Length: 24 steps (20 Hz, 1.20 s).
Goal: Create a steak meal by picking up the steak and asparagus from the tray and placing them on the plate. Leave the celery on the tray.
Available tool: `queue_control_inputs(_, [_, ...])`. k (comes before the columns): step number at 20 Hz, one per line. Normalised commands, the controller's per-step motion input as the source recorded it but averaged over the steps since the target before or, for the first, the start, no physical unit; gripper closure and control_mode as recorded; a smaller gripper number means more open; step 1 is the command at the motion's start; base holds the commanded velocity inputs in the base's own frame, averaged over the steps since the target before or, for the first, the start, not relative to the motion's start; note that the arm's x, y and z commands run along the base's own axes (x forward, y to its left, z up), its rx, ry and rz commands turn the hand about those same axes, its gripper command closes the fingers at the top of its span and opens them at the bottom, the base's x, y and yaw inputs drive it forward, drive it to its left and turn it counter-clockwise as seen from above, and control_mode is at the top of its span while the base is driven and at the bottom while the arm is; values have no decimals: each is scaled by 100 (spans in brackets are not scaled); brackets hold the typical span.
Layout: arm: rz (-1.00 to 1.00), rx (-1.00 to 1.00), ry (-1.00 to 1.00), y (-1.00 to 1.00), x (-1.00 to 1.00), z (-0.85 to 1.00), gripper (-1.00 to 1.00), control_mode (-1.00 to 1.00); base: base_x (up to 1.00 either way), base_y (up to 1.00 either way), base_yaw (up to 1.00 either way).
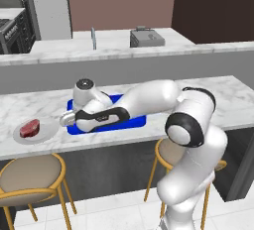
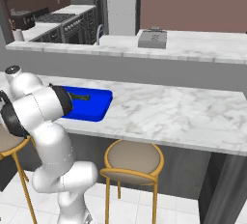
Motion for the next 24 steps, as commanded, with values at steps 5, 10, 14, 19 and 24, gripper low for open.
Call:
queue_control_inputs(5, [0,0,0,-84,0,48,-100,-100,0,0,0])
queue_control_inputs(10, [0,0,0,-77,1,38,-100,-100,0,0,0])
queue_control_inputs(14, [0,0,5,-74,11,6,-100,-100,0,0,0])
queue_control_inputs(19, [0,0,6,-53,22,0,-100,-100,0,0,0])
queue_control_inputs(24, [3,-3,3,-24,34,0,-100,-100,0,0,0])
